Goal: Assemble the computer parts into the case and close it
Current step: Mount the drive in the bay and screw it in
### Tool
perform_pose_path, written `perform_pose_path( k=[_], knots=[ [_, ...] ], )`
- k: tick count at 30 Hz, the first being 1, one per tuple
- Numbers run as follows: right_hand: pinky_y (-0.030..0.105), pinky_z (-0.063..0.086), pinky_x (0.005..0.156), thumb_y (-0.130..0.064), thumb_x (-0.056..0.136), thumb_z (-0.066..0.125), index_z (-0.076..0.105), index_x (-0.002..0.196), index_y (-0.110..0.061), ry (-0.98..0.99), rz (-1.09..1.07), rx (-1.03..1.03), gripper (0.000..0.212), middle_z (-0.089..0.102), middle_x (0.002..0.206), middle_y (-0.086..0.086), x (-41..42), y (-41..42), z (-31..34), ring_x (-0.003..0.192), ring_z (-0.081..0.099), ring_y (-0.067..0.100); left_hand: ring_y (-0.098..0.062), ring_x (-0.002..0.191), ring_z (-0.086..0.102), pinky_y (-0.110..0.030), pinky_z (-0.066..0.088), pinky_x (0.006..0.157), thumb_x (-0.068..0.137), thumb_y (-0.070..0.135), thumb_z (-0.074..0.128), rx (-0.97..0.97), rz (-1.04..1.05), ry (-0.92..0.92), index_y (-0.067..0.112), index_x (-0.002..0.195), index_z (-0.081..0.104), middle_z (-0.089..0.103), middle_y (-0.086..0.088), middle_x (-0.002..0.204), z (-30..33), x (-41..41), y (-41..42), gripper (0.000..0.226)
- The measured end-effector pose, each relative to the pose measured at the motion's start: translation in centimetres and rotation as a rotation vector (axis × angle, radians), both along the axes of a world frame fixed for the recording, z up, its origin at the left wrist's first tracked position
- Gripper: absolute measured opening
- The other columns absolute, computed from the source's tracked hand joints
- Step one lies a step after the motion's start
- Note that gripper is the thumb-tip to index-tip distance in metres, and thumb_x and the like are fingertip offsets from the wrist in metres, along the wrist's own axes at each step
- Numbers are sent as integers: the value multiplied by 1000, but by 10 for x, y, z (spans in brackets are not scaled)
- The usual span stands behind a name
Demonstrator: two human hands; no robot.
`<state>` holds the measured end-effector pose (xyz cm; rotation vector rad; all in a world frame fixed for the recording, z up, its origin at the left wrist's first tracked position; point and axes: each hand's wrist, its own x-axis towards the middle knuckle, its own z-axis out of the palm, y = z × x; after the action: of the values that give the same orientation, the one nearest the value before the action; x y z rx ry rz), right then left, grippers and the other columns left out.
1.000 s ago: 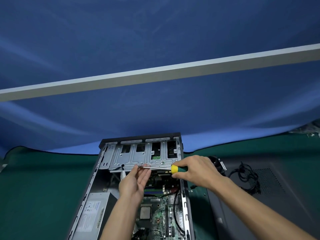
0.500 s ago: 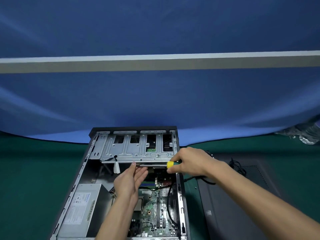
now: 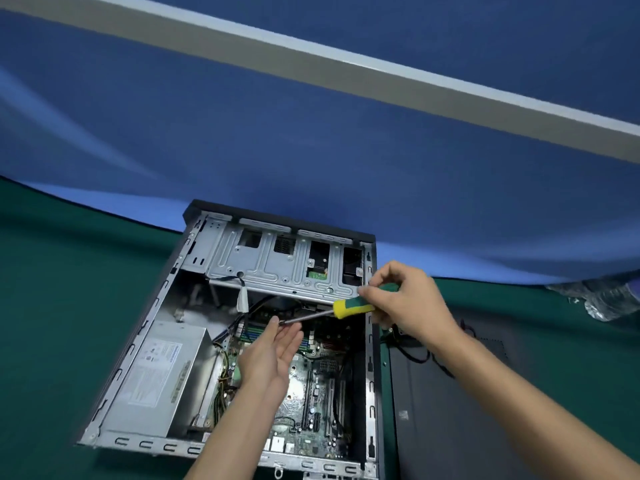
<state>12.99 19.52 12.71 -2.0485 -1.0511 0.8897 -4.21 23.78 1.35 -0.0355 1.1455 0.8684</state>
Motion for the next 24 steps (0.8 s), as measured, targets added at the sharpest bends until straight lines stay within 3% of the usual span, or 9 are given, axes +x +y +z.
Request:
perform_pose_path(
  k=[3, 6, 10, 15, 20, 24],
  knots=[
    [21, 38, 44, -31, 81, 71, 55, 70, -22, -231, 2, -73, 21, 61, 63, -9, -13, -2, -9, 40, 51, 13, -28, 84, 67, -36, 55, 80, 88, 8, 60, -99, -23, -3, 0, 91, 56, 62, -22, 92, -8, 5, -3, 10],
    [16, 32, 38, -31, 81, 68, 53, 68, -24, -380, 62, -135, 21, 56, 56, -8, -23, -1, -14, 36, 40, 5, -30, 95, 62, -39, 49, 86, 91, 8, 57, -187, -70, -11, -1, 88, 53, 61, -22, 91, -16, 10, -12, 10],
    [16, 27, 36, -29, 81, 66, 52, 67, -23, -419, 103, -197, 20, 56, 54, -9, -33, 1, -20, 35, 42, 3, -26, 94, 60, -36, 49, 92, 94, 11, 54, -275, -23, -27, -1, 88, 51, 59, -18, 85, -23, 12, -18, 14],
    [12, 28, 32, -26, 80, 68, 53, 67, -23, -412, 101, -235, 20, 54, 53, -9, -28, 4, -17, 35, 44, -3, -25, 76, 64, -31, 57, 56, 92, 10, 56, -318, -73, -73, -2, 87, 53, 62, -19, 83, -28, 10, -19, 13],
    [13, 23, 33, -28, 80, 67, 52, 67, -24, -448, 103, -256, 21, 55, 54, -10, -27, 1, -18, 35, 44, -2, -25, 72, 64, -36, 59, 72, 93, 9, 56, -340, -134, -80, -3, 88, 54, 63, -20, 80, -31, 12, -18, 13],
    [22, 29, 40, -30, 81, 66, 51, 69, -25, -479, 130, -268, 21, 56, 58, -9, -28, -3, -22, 41, 42, 4, -26, 71, 62, -32, 55, 43, 96, 7, 50, -359, -191, -56, -5, 91, 52, 60, -22, 80, -31, 15, -16, 13]
  ],
)
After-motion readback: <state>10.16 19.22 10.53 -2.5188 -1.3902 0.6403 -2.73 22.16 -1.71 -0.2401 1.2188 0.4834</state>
